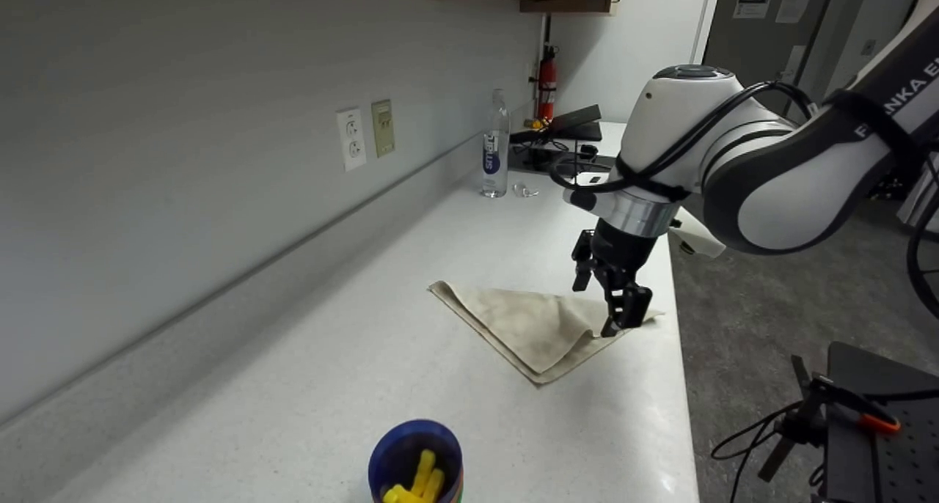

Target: Unfold the white towel

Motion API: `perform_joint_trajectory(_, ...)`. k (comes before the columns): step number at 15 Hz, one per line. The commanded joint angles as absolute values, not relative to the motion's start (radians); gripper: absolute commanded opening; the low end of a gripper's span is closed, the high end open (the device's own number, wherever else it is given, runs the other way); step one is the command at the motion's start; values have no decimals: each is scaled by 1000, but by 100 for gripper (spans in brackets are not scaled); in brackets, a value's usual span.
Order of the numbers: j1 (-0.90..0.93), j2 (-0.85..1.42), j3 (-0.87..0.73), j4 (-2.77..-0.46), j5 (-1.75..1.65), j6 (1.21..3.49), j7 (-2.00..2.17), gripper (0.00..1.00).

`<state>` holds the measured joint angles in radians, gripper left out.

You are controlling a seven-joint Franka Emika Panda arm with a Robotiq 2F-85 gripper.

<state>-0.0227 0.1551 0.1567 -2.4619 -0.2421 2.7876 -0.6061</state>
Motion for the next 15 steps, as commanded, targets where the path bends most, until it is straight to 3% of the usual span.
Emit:
perform_joint_trajectory(1,14,144,97,-2491,-360,2815,-548,100)
perform_joint_trajectory(15,76,222,16,-2471,-617,2967,-334,100)
